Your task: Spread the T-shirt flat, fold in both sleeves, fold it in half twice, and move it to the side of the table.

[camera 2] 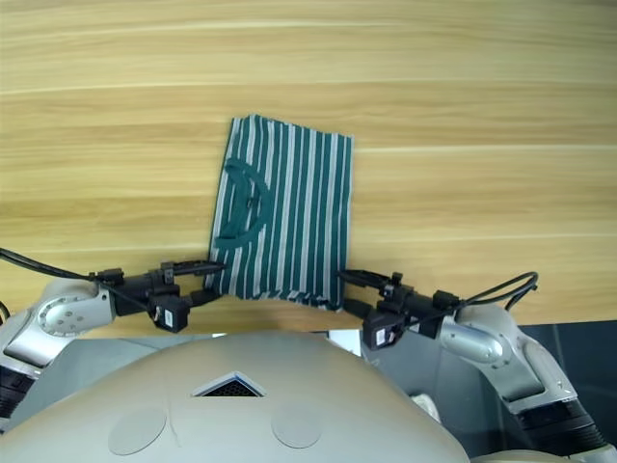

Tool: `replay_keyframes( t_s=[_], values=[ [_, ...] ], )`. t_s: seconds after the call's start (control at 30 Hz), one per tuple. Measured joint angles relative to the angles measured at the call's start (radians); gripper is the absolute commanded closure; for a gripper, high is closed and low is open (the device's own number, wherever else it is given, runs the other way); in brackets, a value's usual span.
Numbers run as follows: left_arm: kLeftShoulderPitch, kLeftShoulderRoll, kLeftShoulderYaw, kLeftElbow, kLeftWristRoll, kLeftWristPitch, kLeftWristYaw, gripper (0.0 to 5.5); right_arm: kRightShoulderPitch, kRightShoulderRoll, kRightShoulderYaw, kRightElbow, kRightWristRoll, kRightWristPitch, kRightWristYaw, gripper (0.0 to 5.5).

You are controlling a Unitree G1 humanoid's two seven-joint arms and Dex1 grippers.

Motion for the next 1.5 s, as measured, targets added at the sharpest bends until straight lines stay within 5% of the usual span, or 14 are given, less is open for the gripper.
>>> replay_keyframes(
  t_s=[0.33,0.47,0.63,0.83,1.03,1.5],
  values=[
    [-0.031,0.012,-0.009,0.022,0.003,-0.01,0.014,3.07,0.037,-0.028,0.025,-0.028,0.034,-0.008,0.026,2.9],
    [-0.039,0.011,-0.034,0.03,0.008,-0.017,0.014,3.76,0.009,-0.025,0.033,-0.007,0.03,-0.007,0.025,3.53],
    [-0.05,0.011,-0.051,0.048,0.009,-0.026,0.014,4.54,-0.018,-0.005,0.046,0.006,0.024,-0.007,0.022,3.53],
    [-0.053,0.012,-0.069,0.058,0.009,-0.027,0.012,5.4,-0.028,0.0,0.051,0.012,0.022,-0.007,0.022,4.52],
    [-0.052,0.011,-0.078,0.058,0.008,-0.027,0.012,5.43,-0.05,0.008,0.061,0.025,0.023,-0.008,0.018,5.38],
    [0.062,-0.109,-0.08,0.035,-0.115,0.024,0.082,5.44,-0.022,0.006,-0.026,0.079,0.214,-0.03,-0.017,5.4]
  ],
)
